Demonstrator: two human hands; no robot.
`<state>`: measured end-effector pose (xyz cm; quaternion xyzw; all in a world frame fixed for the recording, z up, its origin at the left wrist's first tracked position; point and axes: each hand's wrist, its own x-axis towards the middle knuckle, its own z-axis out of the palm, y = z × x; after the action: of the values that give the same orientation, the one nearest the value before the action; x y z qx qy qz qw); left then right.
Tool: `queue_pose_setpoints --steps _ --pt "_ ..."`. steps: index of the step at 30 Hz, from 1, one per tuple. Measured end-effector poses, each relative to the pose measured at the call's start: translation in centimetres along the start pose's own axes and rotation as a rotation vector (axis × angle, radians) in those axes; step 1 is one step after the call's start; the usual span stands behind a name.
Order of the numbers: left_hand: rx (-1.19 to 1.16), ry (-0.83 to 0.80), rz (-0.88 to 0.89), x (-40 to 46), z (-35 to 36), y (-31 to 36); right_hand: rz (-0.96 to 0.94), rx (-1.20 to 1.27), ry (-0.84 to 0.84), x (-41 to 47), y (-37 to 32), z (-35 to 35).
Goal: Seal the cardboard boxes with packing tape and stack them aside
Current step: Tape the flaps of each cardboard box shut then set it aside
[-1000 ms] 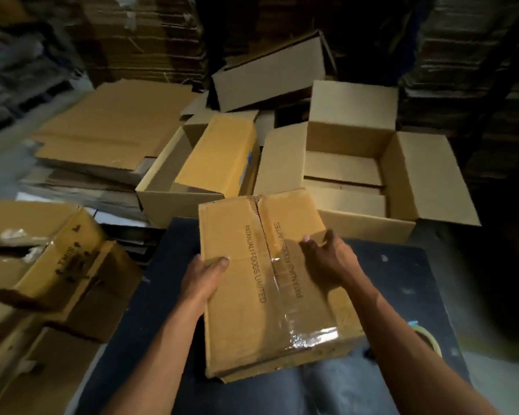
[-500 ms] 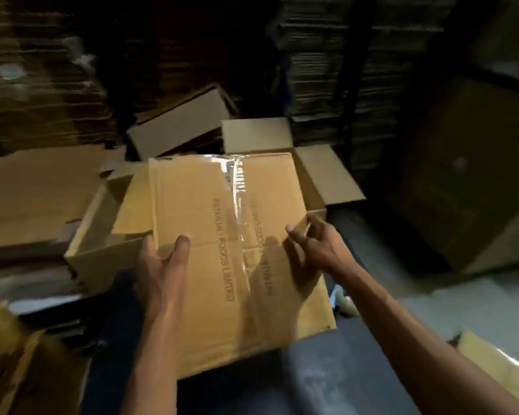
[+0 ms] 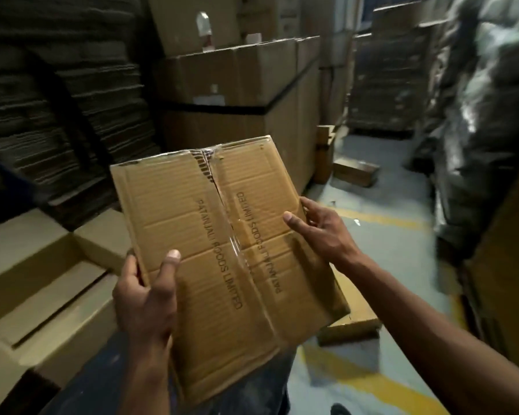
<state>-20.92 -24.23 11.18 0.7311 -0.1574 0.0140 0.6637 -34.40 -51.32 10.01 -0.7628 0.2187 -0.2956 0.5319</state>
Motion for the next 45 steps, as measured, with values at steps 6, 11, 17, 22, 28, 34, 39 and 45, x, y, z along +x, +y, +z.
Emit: queue_pose_setpoints --steps 6,11,17,22,28,34,39,45 --pt "-0.035 -0.283 -0.015 1.4 13.9 0.0 0.058 -0.074 0.239 0.3 5.4 -12.0" --pt "-0.027 -0.479 -0.083 2.7 27.1 -1.0 0.135 -0.135 0.362 3.8 11.7 -21.0" --pt "0.036 -0.555 -0.279 5.8 41.4 -6.4 0.323 -0.156 0.355 10.5 20.9 -28.0" --pt "0.141 -0.559 -0.454 7.2 49.1 -13.4 0.489 -0.215 0.262 16.0 28.6 -29.5" --pt "0.191 -0.652 -0.678 9.8 56.8 -21.6 0.736 -0.294 0.236 20.6 37.8 -30.9" --pt "0.196 -0.73 -0.793 11.6 65.5 -29.2 0.921 -0.367 0.313 26.4 45.6 -33.7" --pt "0.144 -0.791 -0.938 10.7 73.5 -32.0 1.05 -0.446 0.279 31.0 53.3 -38.0" --pt "0.252 -1.015 -0.864 8.0 86.8 -40.9 1.149 -0.408 0.354 33.2 66.8 -45.4"
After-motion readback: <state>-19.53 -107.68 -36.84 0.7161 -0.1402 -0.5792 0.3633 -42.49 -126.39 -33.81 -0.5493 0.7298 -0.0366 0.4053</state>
